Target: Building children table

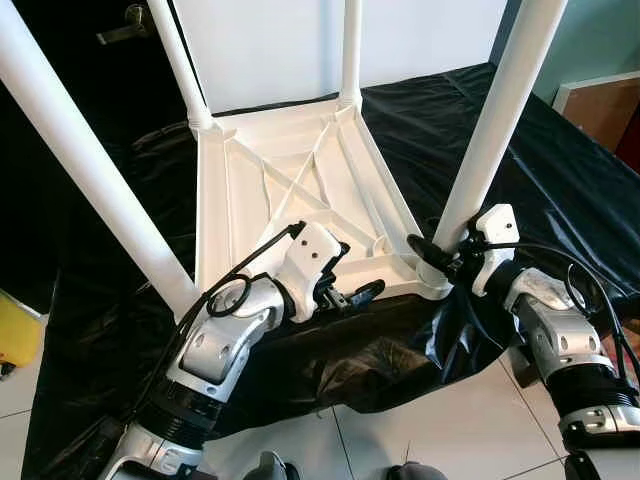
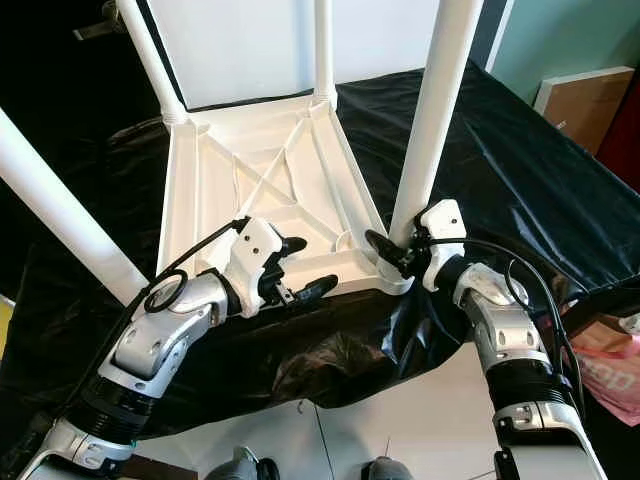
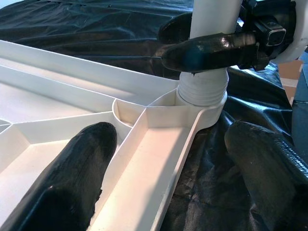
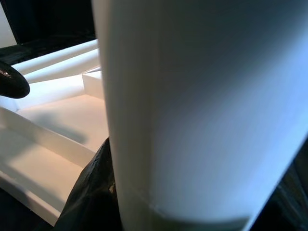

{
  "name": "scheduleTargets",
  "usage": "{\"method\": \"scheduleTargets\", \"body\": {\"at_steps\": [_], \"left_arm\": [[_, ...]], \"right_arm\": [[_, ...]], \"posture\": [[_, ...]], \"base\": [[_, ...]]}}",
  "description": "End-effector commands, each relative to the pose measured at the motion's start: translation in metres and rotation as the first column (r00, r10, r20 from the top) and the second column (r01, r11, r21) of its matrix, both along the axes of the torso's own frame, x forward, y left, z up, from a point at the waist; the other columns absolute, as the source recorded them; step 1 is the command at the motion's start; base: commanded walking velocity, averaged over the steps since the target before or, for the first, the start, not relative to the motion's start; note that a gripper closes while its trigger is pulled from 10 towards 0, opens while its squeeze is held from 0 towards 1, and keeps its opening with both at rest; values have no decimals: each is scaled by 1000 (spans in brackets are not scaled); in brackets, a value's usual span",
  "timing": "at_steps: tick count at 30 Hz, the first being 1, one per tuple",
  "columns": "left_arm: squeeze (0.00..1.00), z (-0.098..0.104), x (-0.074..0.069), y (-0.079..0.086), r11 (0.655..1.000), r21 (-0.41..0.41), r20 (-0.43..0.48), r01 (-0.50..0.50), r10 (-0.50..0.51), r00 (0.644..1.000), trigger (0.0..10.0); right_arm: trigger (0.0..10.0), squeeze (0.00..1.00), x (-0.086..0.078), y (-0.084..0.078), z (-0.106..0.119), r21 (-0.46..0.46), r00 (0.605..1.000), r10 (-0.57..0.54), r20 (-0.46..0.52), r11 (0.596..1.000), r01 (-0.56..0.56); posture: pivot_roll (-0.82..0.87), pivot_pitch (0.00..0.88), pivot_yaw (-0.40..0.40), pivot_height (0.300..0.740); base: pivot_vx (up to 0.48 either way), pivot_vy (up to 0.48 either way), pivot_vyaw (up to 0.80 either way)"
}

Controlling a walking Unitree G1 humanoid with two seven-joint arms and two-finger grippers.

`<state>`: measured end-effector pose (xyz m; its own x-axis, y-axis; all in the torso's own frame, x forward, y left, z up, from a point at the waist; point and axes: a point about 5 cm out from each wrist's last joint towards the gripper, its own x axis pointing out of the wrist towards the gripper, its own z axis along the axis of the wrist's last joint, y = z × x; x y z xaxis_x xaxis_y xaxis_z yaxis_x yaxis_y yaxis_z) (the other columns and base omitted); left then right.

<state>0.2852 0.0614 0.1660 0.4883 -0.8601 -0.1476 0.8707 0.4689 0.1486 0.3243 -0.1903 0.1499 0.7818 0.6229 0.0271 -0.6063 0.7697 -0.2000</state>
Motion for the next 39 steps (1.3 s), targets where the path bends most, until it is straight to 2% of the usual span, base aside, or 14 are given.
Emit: {"method": "scheduleTargets", "body": {"at_steps": [1,4,10,11,13,18,20,23,24,27,31,32,33,39], "left_arm": [[0,0,-1,0,1000,3,-4,30,-30,1000,10000],[0,1,-2,1,999,0,-6,32,-32,999,10000],[0,-2,-2,1,999,-1,-20,33,-33,999,10000],[0,-2,-3,-1,999,-10,-25,41,-41,999,10000],[0,-1,-2,-2,999,-19,-28,46,-46,999,10000],[0,0,0,-3,999,-24,-26,43,-43,999,10000],[0,1,3,-3,999,-32,-21,31,-32,999,10000],[0,3,7,-1,999,-39,-14,5,-5,1000,10000],[0,3,7,-1,999,-39,-14,5,-5,1000,10000],[0,3,8,0,999,-49,-13,-7,6,1000,10000],[0,4,8,0,998,-61,-5,-27,27,1000,10000],[0,4,8,0,998,-61,-5,-27,27,1000,10000],[0,5,9,1,997,-65,0,-35,35,999,10000],[0,6,12,3,996,-72,7,-50,51,999,10000]], "right_arm": [[10000,0,-3,2,-13,-5,999,-6,-51,1000,6],[10000,0,-3,2,-12,18,998,-39,-46,999,40],[10000,0,-2,4,-12,41,984,-180,-11,983,180],[10000,0,-3,5,-14,39,969,-245,-11,969,245],[10000,0,-4,5,-16,34,952,-306,-5,952,306],[10000,0,-7,6,-17,60,925,-379,-13,923,379],[10000,0,-10,8,-17,85,891,-453,-19,888,453],[10000,0,-18,15,-24,106,804,-591,-62,797,594],[10000,0,-18,15,-24,106,804,-591,-62,797,594],[10000,0,-24,24,-28,128,751,-654,-89,740,660],[10000,0,-33,38,-34,130,635,-761,-128,622,772],[10000,0,-33,38,-34,130,635,-761,-128,622,772],[10000,0,-34,44,-36,120,615,-775,-145,603,788],[10000,0,-34,46,-28,135,622,-772,-134,607,783]], "posture": [[-88,72,67,740],[-89,77,70,740],[-107,96,99,740],[-115,104,112,740],[-121,106,123,740],[-126,109,130,740],[-134,110,134,740],[-132,107,123,740],[-132,107,123,740],[-130,101,113,740],[-119,77,83,740],[-119,77,83,740],[-118,72,76,740],[-118,62,70,740]], "base": [[0,0,0],[0,0,0],[0,0,0],[0,0,0],[0,0,0],[0,0,0],[0,0,0],[0,0,0],[0,0,0],[0,0,0],[0,0,0],[0,0,0],[0,0,0],[0,0,0]]}}
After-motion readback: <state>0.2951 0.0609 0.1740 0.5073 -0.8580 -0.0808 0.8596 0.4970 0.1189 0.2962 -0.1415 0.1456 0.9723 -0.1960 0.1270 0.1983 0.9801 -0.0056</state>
